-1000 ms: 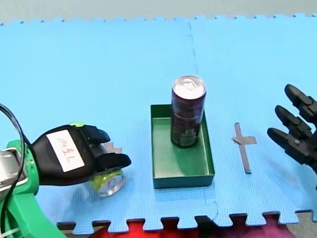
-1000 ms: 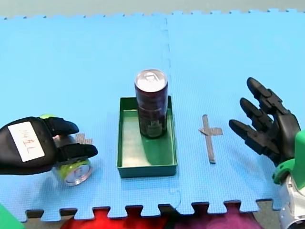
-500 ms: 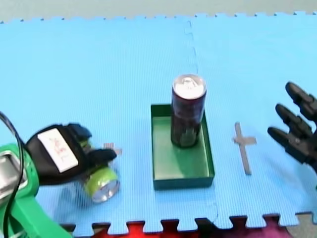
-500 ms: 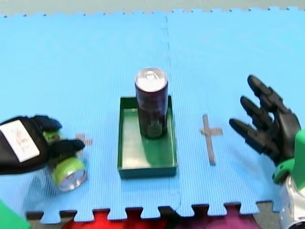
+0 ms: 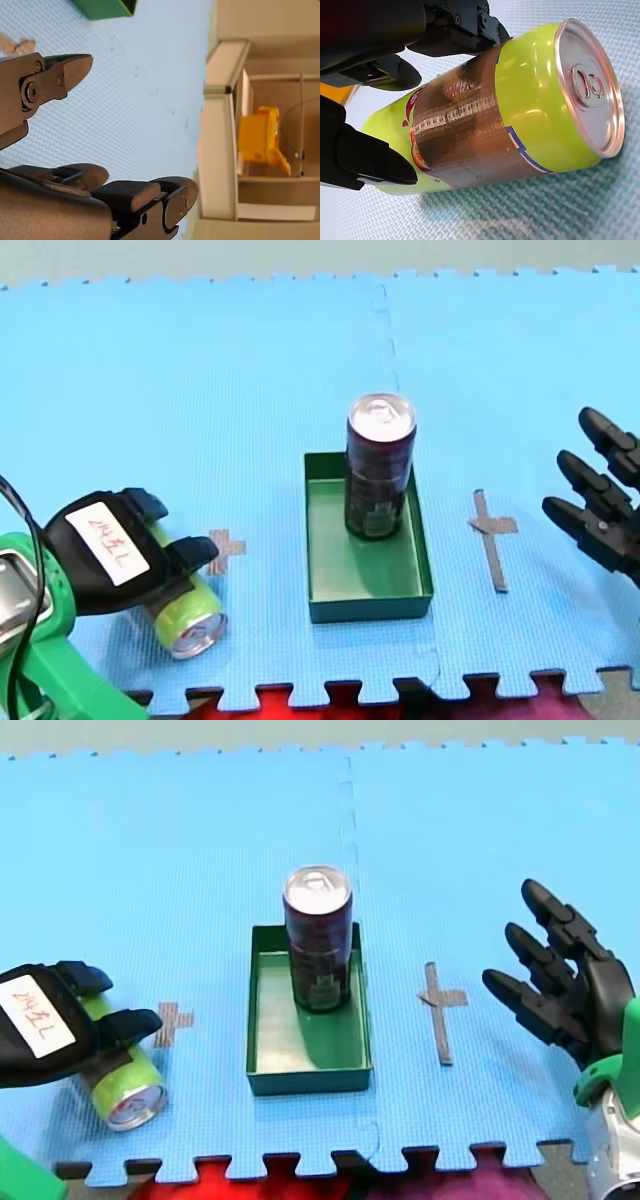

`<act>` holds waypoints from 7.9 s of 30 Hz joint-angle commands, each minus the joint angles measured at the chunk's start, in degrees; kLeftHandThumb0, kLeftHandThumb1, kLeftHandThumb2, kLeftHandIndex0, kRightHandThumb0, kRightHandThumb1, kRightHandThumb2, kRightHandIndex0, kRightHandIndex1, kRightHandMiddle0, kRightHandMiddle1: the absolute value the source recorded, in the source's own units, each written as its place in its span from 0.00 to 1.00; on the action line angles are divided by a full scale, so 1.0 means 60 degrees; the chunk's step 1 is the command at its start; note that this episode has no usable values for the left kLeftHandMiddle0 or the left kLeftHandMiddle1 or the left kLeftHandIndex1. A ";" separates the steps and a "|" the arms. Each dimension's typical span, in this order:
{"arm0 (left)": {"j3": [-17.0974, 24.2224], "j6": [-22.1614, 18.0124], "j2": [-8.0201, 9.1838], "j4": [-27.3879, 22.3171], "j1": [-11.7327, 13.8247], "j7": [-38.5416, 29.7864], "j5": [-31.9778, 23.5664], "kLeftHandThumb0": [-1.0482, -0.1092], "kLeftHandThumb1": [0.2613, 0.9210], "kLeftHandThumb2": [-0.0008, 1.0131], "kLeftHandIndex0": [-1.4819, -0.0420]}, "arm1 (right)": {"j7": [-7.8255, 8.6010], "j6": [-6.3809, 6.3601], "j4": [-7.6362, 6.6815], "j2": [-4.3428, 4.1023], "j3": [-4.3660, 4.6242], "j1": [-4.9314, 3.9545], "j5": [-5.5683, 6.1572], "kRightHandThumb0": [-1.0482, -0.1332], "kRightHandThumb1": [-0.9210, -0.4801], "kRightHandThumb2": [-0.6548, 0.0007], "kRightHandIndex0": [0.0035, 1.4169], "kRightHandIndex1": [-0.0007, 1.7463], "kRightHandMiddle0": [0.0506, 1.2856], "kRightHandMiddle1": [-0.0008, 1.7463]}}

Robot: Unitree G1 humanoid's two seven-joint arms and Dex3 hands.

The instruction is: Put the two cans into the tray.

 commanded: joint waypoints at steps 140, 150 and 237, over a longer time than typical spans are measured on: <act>-0.2213 -0.2720 -0.1876 0.5704 -0.2726 0.0351 -0.2070 0.00 0.97 0.01 0.67 | -0.0026 0.0369 -0.1412 0.0109 -0.0219 0.0663 0.0639 0.30 0.37 1.00 0.30 0.00 0.28 0.00; -0.2357 -0.2813 -0.1907 0.5781 -0.2777 0.0306 -0.2094 0.00 0.98 0.01 0.67 | 0.0004 0.0299 -0.1500 0.0134 -0.0187 0.0757 0.0639 0.30 0.37 1.00 0.30 0.00 0.29 0.00; 0.0953 -0.4217 -0.1423 0.6081 -0.1902 0.0064 -0.8355 0.66 0.74 0.00 0.11 | 0.0084 0.0416 -0.1335 0.0108 -0.0345 0.0645 0.0741 0.30 0.39 1.00 0.29 0.00 0.28 0.00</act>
